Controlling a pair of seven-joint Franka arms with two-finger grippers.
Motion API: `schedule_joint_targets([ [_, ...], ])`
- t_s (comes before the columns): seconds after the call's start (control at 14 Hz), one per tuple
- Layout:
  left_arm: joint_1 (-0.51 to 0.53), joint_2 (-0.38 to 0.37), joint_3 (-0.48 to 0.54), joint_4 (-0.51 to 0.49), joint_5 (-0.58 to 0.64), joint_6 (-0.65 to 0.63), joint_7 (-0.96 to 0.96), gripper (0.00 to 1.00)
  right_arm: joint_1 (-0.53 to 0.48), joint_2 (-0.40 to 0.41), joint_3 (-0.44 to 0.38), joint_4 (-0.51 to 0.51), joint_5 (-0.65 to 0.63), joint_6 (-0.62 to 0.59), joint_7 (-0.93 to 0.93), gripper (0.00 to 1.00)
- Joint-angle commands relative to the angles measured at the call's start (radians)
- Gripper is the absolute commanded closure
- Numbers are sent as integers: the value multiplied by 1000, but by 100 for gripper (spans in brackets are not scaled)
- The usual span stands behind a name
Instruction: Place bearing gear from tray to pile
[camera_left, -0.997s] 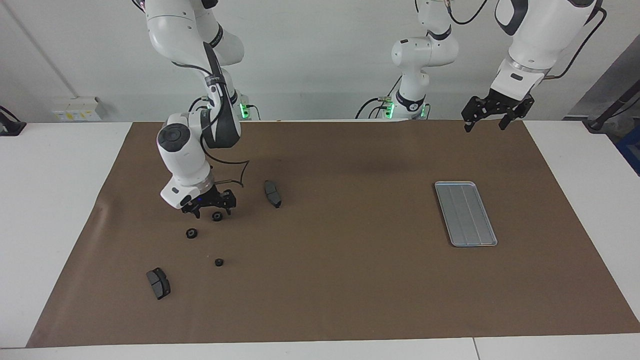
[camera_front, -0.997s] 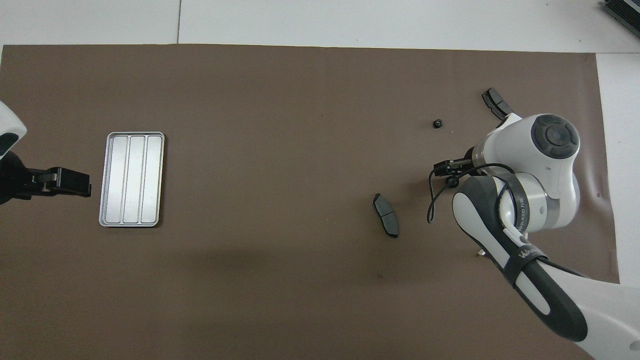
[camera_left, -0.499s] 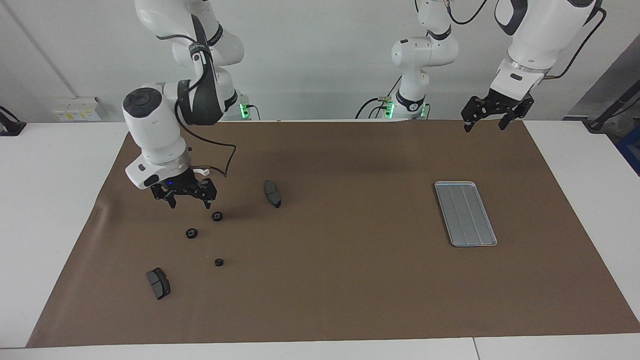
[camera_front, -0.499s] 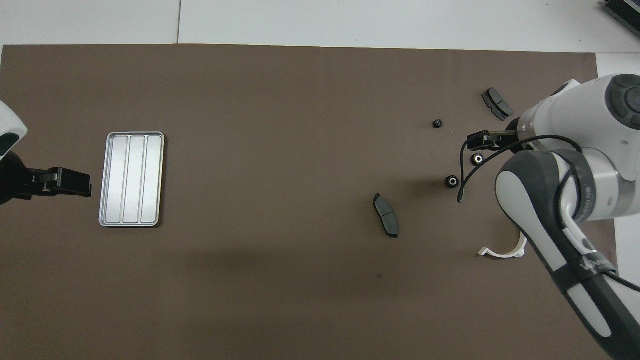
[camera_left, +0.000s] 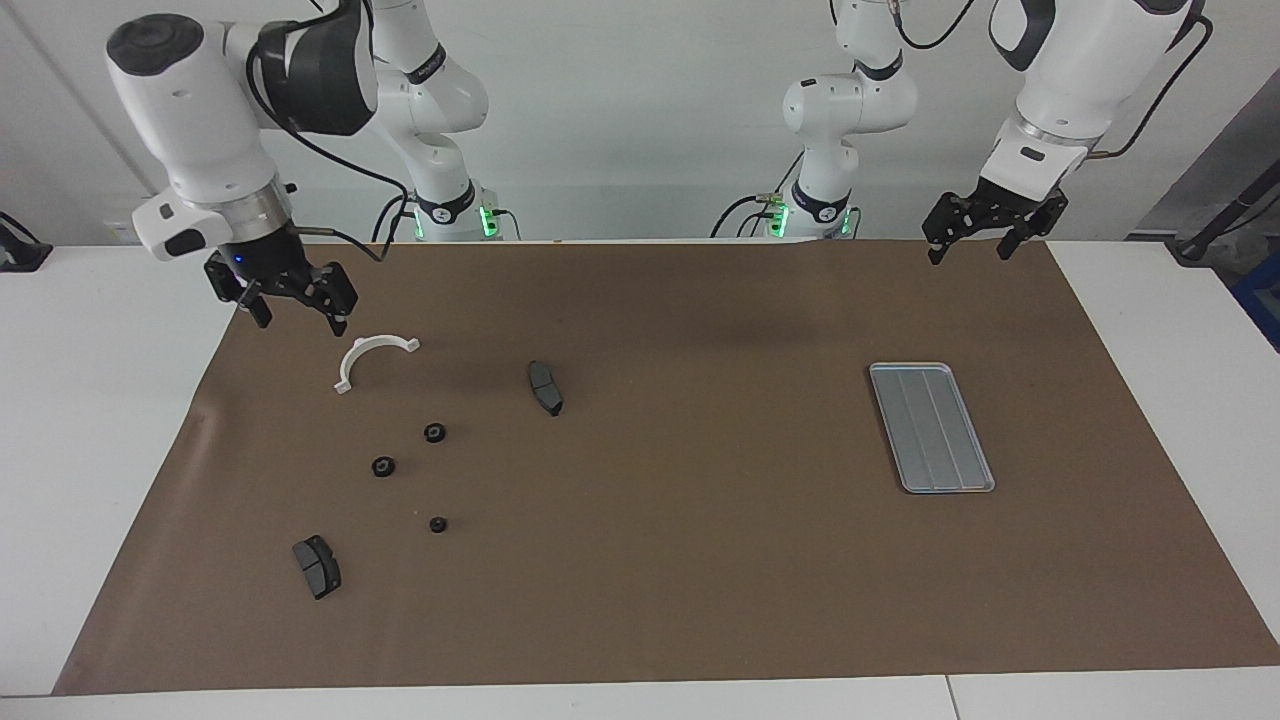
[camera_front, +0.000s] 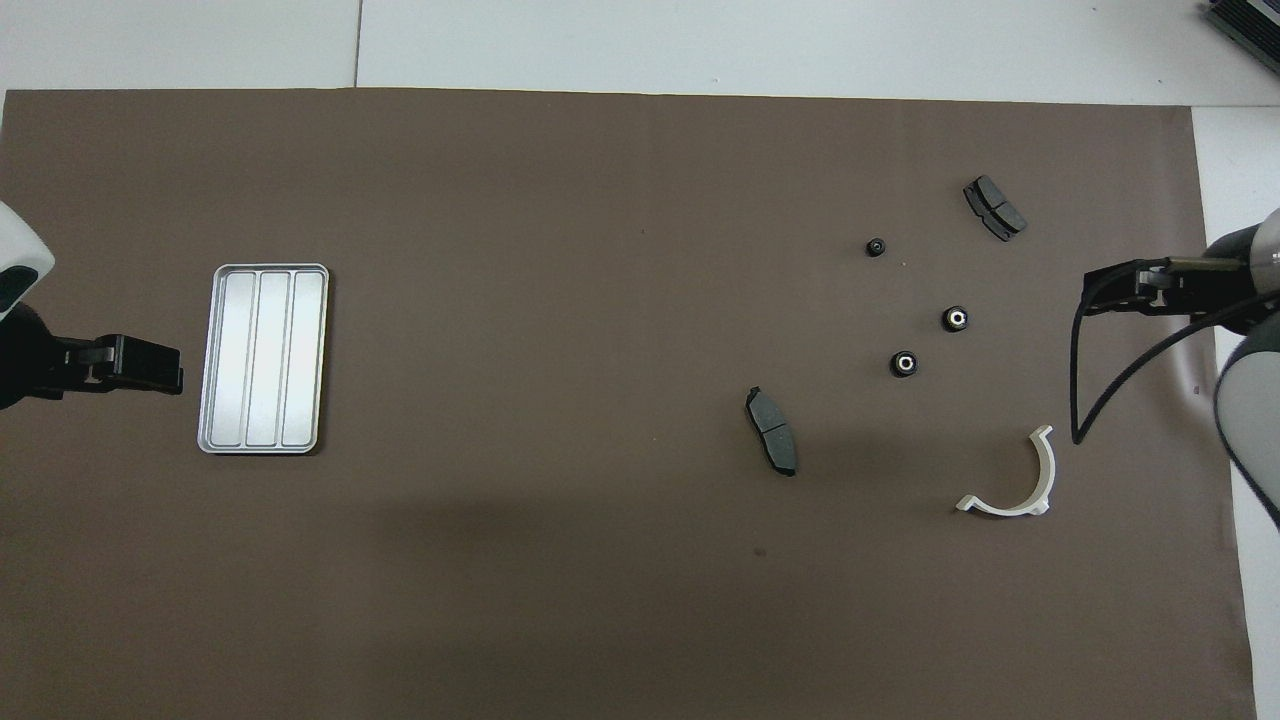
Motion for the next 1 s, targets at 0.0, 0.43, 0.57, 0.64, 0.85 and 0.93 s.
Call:
schedule_joint_targets([
  [0.0,1,-17,1,-20,8,3,3,0,-62,3,11,82,42,-87,-53,0],
  [0.43,1,-17,1,-20,8,3,3,0,-30,-20,-40,81,38,-156,-74,0],
  [0.57,1,-17,1,-20,8,5,3,0,37,-28,-94,70,33,-158,-73,0],
  [0.64,1,-17,1,-20,8,3,3,0,52,-30,-119,64,33,-158,-73,0],
  [0.85,1,-17,1,-20,8,3,3,0,56,-30,-119,70,43,-179,-70,0],
  [0.93,1,-17,1,-20,8,3,3,0,59,-28,-119,76,43,-191,-65,0],
])
